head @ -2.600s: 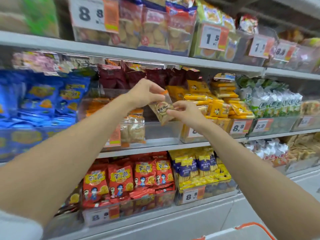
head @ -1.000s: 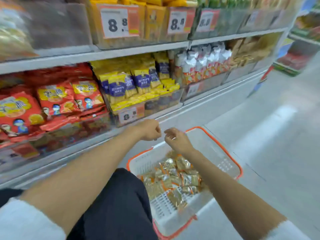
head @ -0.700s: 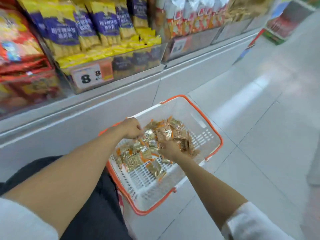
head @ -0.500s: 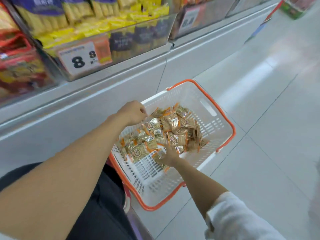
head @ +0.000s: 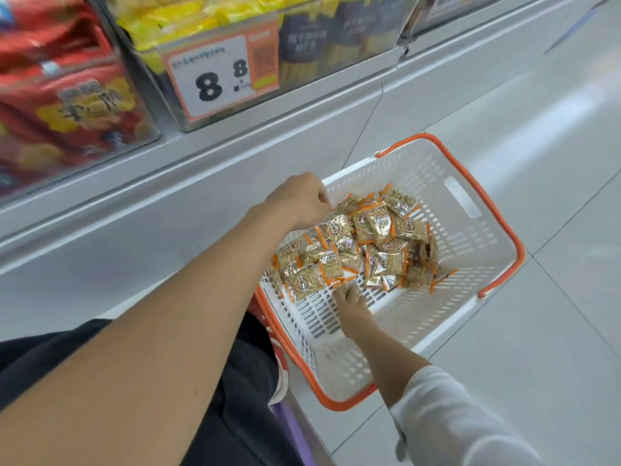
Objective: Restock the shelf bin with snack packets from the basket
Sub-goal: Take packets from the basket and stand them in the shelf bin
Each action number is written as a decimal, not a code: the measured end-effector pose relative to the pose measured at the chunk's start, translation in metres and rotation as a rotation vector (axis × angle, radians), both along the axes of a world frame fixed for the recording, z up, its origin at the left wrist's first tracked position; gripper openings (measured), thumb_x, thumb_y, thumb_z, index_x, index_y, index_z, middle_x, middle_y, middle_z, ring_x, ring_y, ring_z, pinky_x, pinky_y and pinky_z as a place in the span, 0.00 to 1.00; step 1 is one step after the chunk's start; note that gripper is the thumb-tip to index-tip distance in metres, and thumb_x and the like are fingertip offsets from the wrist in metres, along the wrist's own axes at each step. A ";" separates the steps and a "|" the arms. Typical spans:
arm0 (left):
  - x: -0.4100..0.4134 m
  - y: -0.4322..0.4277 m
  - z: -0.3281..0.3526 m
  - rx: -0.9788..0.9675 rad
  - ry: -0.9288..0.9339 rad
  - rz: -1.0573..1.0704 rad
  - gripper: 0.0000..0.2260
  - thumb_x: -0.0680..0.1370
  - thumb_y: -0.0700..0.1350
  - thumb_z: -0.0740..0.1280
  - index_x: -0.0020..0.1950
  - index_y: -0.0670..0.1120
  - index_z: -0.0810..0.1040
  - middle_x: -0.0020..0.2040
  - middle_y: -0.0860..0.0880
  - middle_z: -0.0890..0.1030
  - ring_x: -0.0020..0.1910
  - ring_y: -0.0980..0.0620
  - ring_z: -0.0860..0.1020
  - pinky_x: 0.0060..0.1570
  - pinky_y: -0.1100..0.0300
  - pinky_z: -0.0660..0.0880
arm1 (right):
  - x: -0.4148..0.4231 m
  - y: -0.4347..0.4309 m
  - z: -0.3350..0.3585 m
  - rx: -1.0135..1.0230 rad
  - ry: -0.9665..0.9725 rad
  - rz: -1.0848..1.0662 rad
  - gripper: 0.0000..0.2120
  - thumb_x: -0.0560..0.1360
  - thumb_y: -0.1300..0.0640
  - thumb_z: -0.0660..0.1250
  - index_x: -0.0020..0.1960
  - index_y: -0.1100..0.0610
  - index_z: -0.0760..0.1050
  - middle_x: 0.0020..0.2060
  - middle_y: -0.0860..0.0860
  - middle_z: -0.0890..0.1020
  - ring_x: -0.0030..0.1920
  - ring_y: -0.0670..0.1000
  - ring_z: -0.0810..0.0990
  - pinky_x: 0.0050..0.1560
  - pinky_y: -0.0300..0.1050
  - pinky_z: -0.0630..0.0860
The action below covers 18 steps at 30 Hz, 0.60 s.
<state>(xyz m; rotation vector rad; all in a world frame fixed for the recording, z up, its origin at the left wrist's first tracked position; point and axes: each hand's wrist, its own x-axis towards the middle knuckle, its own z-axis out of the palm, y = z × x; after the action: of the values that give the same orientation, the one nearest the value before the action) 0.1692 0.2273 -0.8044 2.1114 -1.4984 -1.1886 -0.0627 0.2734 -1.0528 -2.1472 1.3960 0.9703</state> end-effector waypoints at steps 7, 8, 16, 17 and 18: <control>0.008 -0.006 -0.001 0.030 0.018 0.002 0.08 0.77 0.37 0.62 0.44 0.43 0.80 0.43 0.46 0.80 0.41 0.45 0.78 0.47 0.51 0.77 | 0.009 -0.016 0.019 0.002 -0.209 -0.159 0.20 0.70 0.44 0.74 0.49 0.56 0.70 0.66 0.55 0.64 0.44 0.52 0.76 0.47 0.49 0.77; 0.006 -0.007 0.000 0.028 0.029 0.000 0.08 0.77 0.37 0.62 0.44 0.43 0.80 0.43 0.46 0.79 0.41 0.45 0.77 0.47 0.52 0.77 | 0.011 -0.016 0.025 -0.013 -0.283 -0.234 0.21 0.69 0.42 0.74 0.43 0.56 0.69 0.61 0.54 0.67 0.42 0.49 0.75 0.48 0.48 0.76; -0.012 -0.011 0.010 0.082 0.080 0.056 0.04 0.78 0.41 0.63 0.45 0.45 0.76 0.42 0.45 0.73 0.39 0.46 0.71 0.42 0.56 0.70 | 0.038 -0.030 0.119 -0.269 -0.926 -0.682 0.21 0.64 0.40 0.77 0.38 0.59 0.78 0.54 0.50 0.75 0.46 0.47 0.80 0.52 0.44 0.77; -0.014 -0.009 0.010 0.099 0.085 0.086 0.10 0.79 0.44 0.63 0.51 0.40 0.80 0.41 0.44 0.74 0.38 0.45 0.73 0.42 0.56 0.71 | 0.041 -0.033 0.138 -0.293 -1.029 -0.668 0.21 0.64 0.42 0.77 0.41 0.59 0.79 0.56 0.51 0.73 0.45 0.48 0.81 0.52 0.42 0.78; -0.016 -0.007 0.012 0.129 0.096 0.113 0.15 0.80 0.47 0.62 0.58 0.36 0.78 0.40 0.44 0.74 0.38 0.46 0.73 0.40 0.56 0.72 | 0.042 -0.036 0.158 -0.340 -1.136 -0.624 0.20 0.64 0.44 0.77 0.42 0.59 0.79 0.57 0.51 0.72 0.47 0.48 0.81 0.52 0.41 0.79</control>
<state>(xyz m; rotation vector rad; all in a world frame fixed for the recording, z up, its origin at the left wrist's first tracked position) 0.1530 0.2205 -0.7928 2.1546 -1.2755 -1.3566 -0.0204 0.2371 -0.8947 -1.7010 1.4248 -0.6804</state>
